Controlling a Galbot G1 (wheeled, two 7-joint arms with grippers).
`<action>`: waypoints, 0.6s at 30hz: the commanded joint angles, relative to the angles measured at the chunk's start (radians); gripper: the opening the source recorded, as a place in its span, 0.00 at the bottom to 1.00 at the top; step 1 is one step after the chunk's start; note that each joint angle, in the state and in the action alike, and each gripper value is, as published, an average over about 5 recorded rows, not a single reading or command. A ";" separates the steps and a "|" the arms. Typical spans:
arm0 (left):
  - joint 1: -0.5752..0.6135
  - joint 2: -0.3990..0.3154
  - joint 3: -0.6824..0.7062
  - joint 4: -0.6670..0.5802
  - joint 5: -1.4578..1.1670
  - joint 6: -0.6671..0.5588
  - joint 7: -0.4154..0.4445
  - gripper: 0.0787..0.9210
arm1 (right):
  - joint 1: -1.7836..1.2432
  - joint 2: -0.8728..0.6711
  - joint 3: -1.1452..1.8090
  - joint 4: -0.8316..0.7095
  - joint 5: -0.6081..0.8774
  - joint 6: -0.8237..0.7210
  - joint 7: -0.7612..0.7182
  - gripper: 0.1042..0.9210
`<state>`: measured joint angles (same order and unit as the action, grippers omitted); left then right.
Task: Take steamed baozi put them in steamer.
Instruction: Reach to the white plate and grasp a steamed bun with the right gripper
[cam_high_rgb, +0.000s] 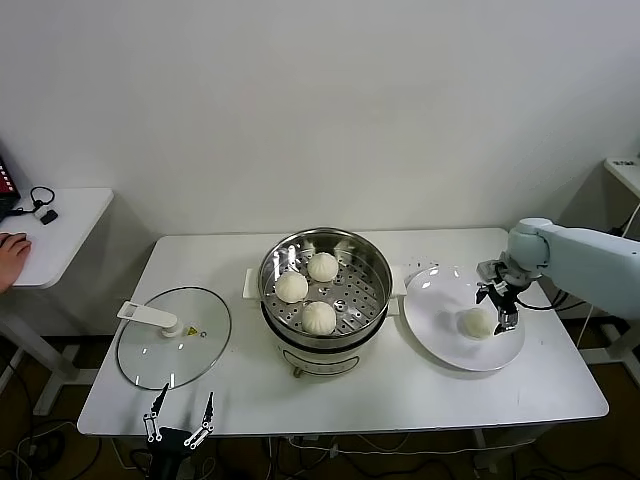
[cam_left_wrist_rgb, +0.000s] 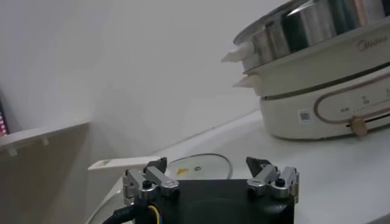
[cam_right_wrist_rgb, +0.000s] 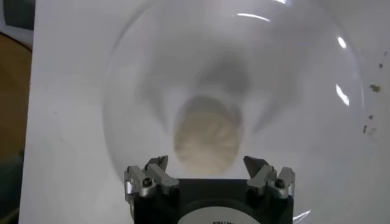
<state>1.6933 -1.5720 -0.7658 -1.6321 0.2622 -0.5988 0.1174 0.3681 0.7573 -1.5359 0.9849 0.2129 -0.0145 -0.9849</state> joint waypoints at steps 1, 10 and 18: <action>0.000 -0.001 -0.001 -0.001 0.001 0.000 0.000 0.88 | -0.076 0.008 0.071 -0.046 -0.022 -0.002 0.006 0.88; 0.001 -0.001 -0.005 -0.003 0.000 0.001 -0.001 0.88 | -0.115 0.034 0.113 -0.076 -0.033 -0.002 0.016 0.88; -0.001 -0.003 -0.004 -0.002 0.001 0.003 0.000 0.88 | -0.097 0.032 0.108 -0.069 -0.031 -0.001 0.007 0.82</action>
<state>1.6927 -1.5740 -0.7702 -1.6343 0.2631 -0.5969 0.1170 0.2820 0.7867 -1.4469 0.9242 0.1849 -0.0163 -0.9748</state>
